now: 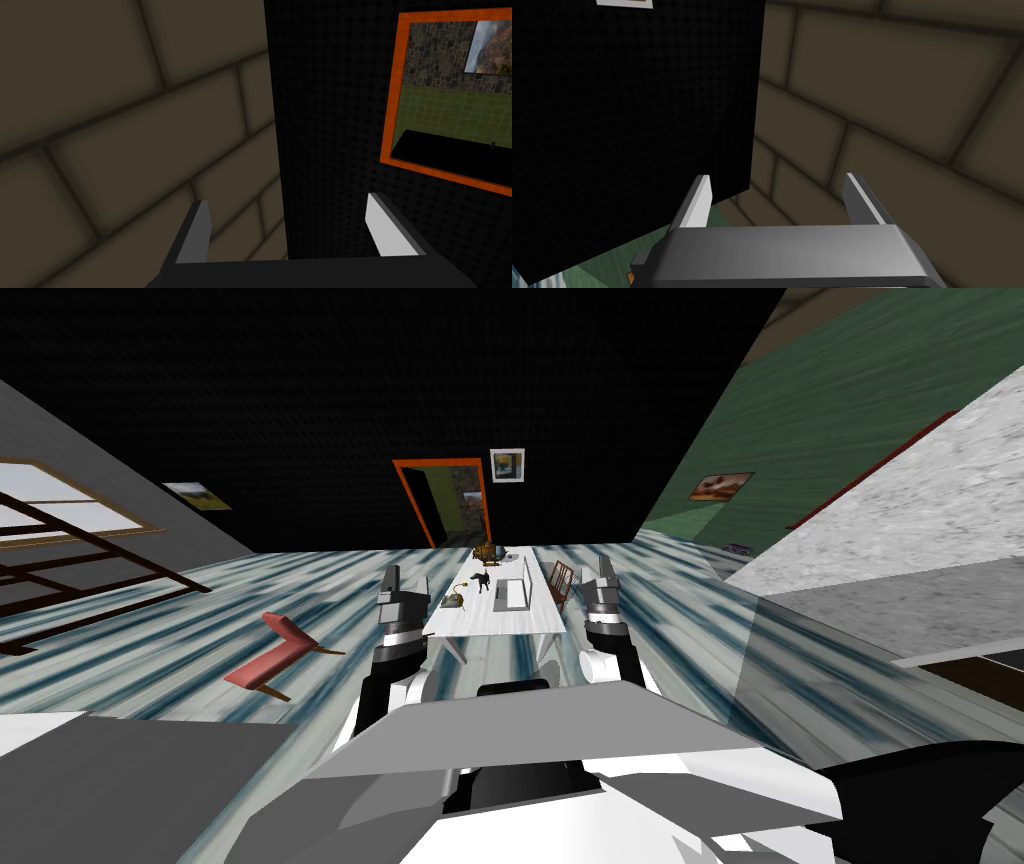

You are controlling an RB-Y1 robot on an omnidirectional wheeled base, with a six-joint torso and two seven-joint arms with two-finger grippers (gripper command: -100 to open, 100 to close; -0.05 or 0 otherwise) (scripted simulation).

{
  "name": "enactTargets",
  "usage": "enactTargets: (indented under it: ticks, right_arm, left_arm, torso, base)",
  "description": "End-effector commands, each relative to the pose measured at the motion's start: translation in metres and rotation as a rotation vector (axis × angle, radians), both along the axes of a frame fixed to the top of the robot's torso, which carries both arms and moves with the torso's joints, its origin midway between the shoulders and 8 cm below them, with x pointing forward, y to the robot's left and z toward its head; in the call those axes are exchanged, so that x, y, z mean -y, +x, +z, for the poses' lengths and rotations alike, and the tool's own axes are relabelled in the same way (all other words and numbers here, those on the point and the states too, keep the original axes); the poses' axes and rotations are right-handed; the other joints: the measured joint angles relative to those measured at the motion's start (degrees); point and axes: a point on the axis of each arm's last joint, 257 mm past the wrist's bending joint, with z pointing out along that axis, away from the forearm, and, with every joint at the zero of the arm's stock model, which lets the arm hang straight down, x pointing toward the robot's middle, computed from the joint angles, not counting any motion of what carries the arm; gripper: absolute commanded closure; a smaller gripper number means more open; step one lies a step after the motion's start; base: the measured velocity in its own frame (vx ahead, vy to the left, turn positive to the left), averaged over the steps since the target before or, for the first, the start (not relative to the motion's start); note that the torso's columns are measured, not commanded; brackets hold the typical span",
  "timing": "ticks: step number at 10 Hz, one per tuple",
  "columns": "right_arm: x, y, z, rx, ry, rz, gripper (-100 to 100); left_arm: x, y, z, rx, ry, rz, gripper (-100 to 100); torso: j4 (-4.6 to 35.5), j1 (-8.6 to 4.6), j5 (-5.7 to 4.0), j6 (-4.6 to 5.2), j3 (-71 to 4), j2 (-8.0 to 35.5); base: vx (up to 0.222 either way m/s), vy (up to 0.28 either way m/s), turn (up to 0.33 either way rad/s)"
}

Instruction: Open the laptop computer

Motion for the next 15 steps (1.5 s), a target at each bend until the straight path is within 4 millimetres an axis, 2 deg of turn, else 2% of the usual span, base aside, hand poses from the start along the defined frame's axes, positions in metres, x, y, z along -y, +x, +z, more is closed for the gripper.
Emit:
enactTargets:
  ticks: [1, 9, 10, 12, 15]
  right_arm:
    - [0.000, 0.000, 0.000, 0.000, 0.000, 0.000, 0]
    - [0.000, 0.000, 0.000, 0.000, 0.000, 0.000, 0]
    - [-0.001, 0.001, -0.003, -0.014, -0.041, 0.001, -100]
    - [-0.003, 0.004, -0.010, -0.042, -0.119, -0.008, -100]
    - [0.000, 0.010, -0.027, -0.101, -0.273, -0.045, -100]
  left_arm:
    - [0.000, 0.000, 0.000, 0.000, 0.000, 0.000, 0]
    - [0.000, 0.000, 0.000, 0.000, 0.000, 0.000, 0]
    - [0.000, 0.000, 0.000, 0.000, 0.000, 0.000, 0]
    - [0.000, 0.000, 0.000, 0.000, 0.000, 0.000, 0]
    - [0.000, 0.000, 0.000, 0.000, 0.000, 0.000, 0]
  torso:
    - [2.35, 0.00, 0.00, 0.00, -4.67, 2.32]
    - [35.37, 0.00, 0.00, 0.00, -70.73, 35.39]
    - [39.60, 0.00, 0.00, 0.00, -79.19, 39.62]
    - [42.05, 0.04, 0.01, 0.00, -84.26, 42.07]
    - [42.28, 0.04, 0.01, 0.00, -84.57, 42.28]
  base:
    - [0.000, 0.000, 0.000]
    - [0.000, 0.000, 0.000]
    - [0.007, 0.009, 0.018]
    - [0.005, 0.026, 0.020]
    - [0.008, 0.045, 0.029]
